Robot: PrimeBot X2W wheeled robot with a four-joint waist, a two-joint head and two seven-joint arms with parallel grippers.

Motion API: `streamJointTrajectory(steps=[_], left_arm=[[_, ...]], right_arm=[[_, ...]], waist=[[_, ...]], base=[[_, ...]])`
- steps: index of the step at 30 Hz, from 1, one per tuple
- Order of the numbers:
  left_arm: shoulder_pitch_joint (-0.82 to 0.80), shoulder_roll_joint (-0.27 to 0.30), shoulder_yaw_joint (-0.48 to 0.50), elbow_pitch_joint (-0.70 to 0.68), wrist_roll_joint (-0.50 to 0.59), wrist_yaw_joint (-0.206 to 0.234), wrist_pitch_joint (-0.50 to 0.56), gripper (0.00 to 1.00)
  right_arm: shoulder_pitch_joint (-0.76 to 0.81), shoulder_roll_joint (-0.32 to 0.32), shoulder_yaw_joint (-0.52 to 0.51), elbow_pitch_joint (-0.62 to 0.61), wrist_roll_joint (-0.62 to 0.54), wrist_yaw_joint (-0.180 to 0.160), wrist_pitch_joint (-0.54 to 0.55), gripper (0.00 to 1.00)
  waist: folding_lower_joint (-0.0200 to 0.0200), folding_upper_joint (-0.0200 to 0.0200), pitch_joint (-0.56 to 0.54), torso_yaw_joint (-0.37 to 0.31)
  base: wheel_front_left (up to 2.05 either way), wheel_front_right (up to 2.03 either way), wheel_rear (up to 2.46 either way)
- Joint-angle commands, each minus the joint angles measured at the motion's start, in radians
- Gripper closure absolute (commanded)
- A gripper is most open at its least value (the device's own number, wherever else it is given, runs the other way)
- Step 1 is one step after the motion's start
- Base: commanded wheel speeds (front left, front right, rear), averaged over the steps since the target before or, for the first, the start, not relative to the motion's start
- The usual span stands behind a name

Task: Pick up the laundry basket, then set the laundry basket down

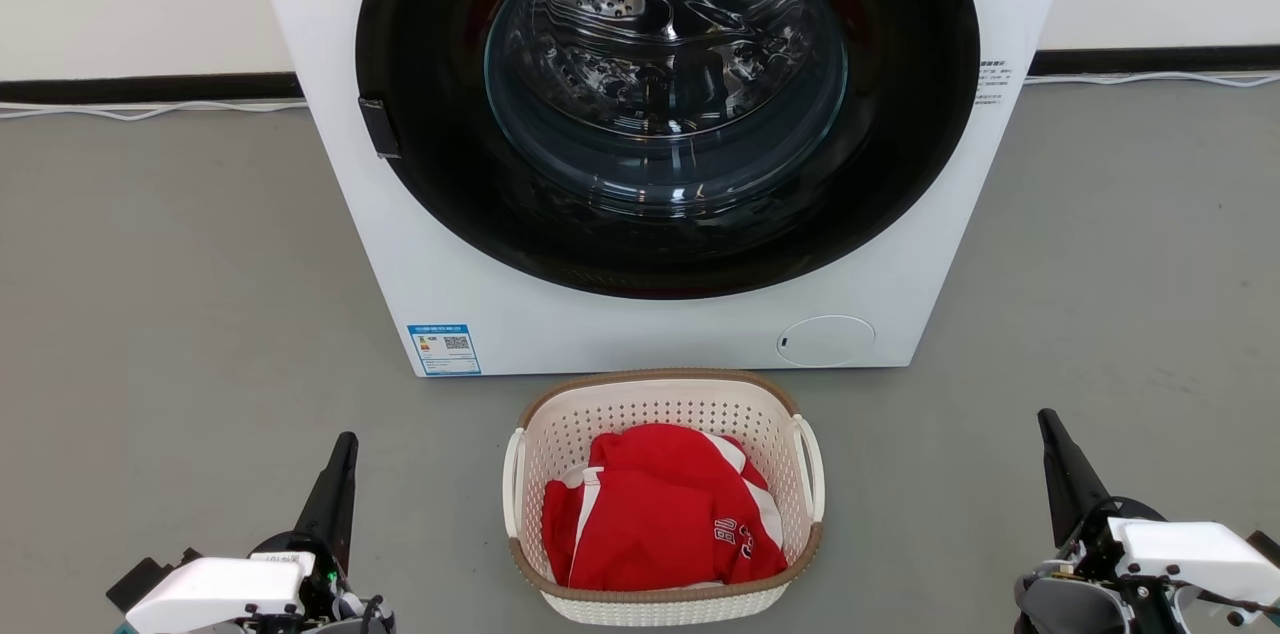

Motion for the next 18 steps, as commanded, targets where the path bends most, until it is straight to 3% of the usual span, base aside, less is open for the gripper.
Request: streamJointTrajectory(steps=[1,18], left_arm=[[-0.056,0.01,0.03,-0.03,-0.005,-0.007,0.006,1.0],[-0.056,0.01,0.03,-0.03,-0.005,-0.007,0.006,1.0]], right_arm=[[-0.042,-0.004,0.018,-0.03,0.006,0.007,0.008,1.0],[-0.042,-0.004,0.018,-0.03,0.006,0.007,0.008,1.0]], waist=[[0.0,-0.0001,0.0,0.0],[0.0,-0.0001,0.0,0.0]], base=[[0.0,0.0,0.0],[0.0,0.0,0.0]])
